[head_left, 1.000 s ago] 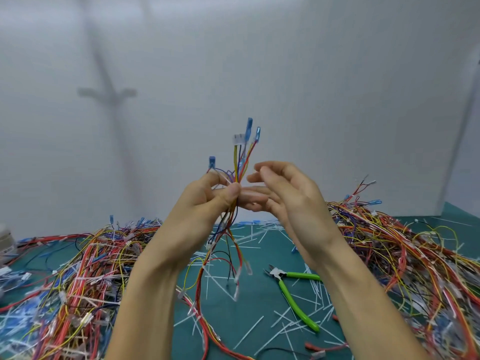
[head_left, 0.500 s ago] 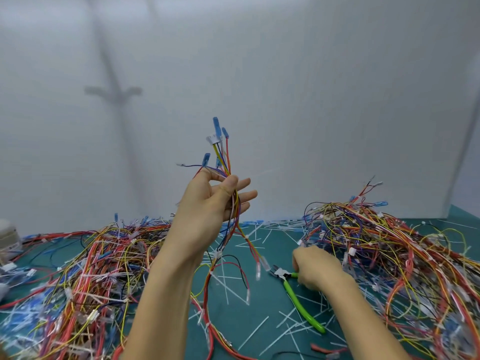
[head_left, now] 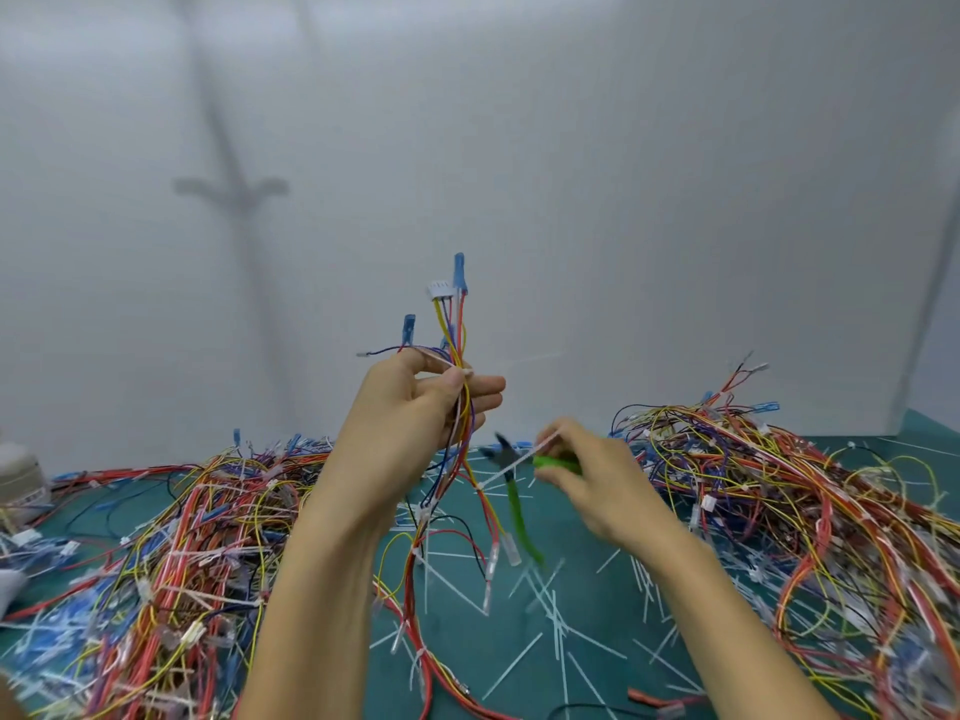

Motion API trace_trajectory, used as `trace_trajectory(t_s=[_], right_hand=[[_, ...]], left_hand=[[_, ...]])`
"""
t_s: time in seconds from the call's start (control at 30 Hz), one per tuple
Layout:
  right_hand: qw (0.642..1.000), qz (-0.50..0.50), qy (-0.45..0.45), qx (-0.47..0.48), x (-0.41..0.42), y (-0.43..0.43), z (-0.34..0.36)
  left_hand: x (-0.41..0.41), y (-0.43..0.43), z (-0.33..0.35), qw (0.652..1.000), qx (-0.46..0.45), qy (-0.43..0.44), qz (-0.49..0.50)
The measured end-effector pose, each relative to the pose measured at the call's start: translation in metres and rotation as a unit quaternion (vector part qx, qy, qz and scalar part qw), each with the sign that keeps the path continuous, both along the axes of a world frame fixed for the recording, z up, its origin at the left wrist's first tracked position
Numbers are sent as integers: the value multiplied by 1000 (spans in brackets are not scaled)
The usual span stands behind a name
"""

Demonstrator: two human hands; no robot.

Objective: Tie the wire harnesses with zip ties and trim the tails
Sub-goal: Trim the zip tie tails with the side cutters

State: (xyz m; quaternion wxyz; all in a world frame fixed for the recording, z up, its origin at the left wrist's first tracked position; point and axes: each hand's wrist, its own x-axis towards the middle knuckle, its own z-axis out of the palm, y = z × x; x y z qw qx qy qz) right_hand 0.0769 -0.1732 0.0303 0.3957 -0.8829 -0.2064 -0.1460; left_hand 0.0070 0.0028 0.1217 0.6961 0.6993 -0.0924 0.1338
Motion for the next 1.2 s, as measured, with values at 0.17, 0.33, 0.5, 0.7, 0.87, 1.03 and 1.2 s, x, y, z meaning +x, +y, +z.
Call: trace_trajectory(t_s=[0.17,0.33,0.5,0.7,0.87,1.03,1.2], right_hand=[[958,-89,-214,167,-16,4,30],[944,-128,-170,252,-22,-8,49],[897,-39,49,437,-34,-11,67],[946,121,103,284,-55,-13,81],[976,130,107,139,-64,4,82],[984,104,98,107,-65,12,79],[983,99,102,115,-65,15,78]], left_hand=[[-2,3,2,1000,12,-15,25],[-2,1,2,998,39,-22,37],[-1,-2,0,997,33,-55,52],[3,-5,-3,992,22,-93,82],[6,-9,-5,988,24,-108,109],[5,-6,-4,986,28,-112,124],[4,-7,-3,985,34,-112,125]])
